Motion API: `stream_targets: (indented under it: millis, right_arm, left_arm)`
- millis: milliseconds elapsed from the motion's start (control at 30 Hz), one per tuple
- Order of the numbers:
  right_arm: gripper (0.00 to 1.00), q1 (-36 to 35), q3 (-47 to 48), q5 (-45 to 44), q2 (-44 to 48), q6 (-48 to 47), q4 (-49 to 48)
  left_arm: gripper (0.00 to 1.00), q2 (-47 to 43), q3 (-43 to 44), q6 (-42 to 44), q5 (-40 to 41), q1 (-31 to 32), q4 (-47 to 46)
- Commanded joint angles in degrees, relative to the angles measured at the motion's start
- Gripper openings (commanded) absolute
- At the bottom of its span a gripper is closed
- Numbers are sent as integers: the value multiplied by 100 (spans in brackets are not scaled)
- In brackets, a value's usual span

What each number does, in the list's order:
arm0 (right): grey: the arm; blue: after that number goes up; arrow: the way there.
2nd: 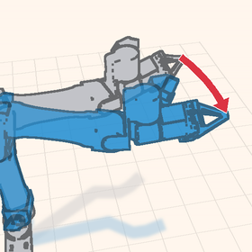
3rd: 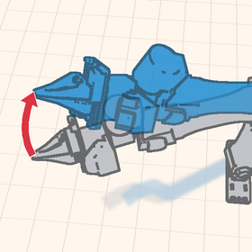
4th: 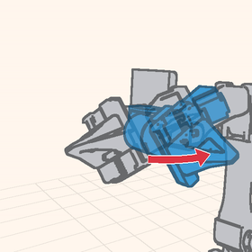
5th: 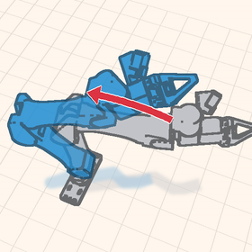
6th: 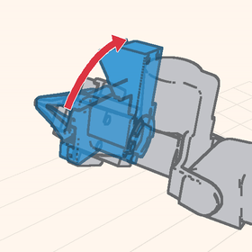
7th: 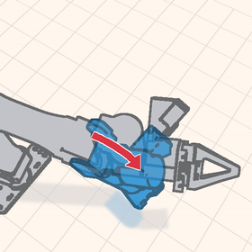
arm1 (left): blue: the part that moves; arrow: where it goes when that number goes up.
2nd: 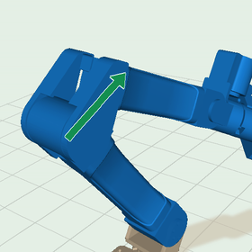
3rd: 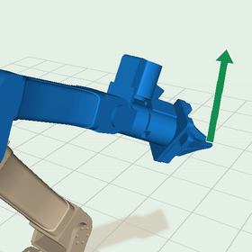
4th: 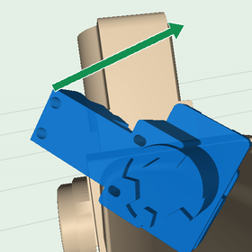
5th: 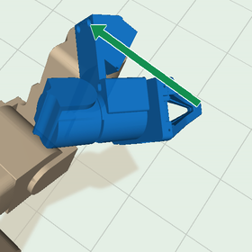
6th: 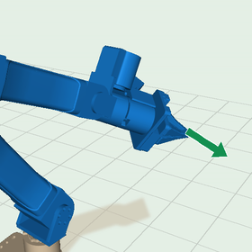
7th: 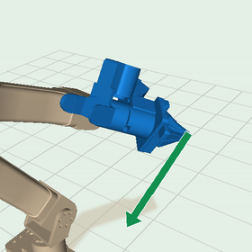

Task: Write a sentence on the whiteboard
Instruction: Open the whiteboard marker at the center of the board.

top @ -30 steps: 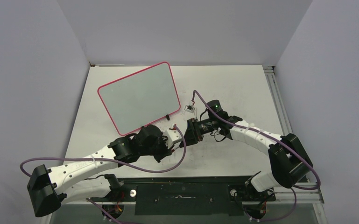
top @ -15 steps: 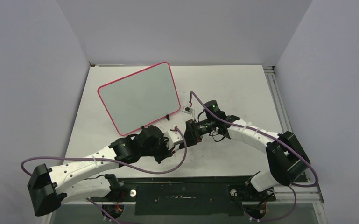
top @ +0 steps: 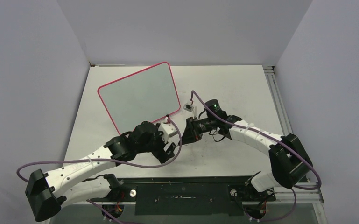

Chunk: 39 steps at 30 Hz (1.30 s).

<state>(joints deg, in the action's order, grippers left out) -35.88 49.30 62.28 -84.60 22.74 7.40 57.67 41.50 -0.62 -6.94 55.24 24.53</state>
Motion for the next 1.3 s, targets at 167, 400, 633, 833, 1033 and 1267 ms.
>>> stream_targets:
  millis: [167,400,633,833,1033,1267]
  right_arm:
    - [5,802,-543,-1112,1681,1529,-2794]
    - [5,738,-568,-1622,2322,2126,-4385]
    - [5,275,-415,-1592,2081,2447,-5260]
    - [5,-24,-509,-1570,1833,2862,-6090]
    - [5,-70,-544,-1668,1788,2864,-6188]
    - [5,-79,-544,-1633,1720,2899,-6240]
  left_arm:
    - [86,-1176,703,-2132,-85,-1021,-1750]
    - [88,-1245,611,-3792,-662,-1629,-3135]
    - [88,-1309,164,-4893,-1335,-1964,-4581]
    - [86,-1205,-116,-5418,-1327,-2004,-5180]
    - [66,-1285,-284,-5737,-1246,-2050,-5333]
    - [53,-1426,-503,-6058,-1014,-2196,-5576]
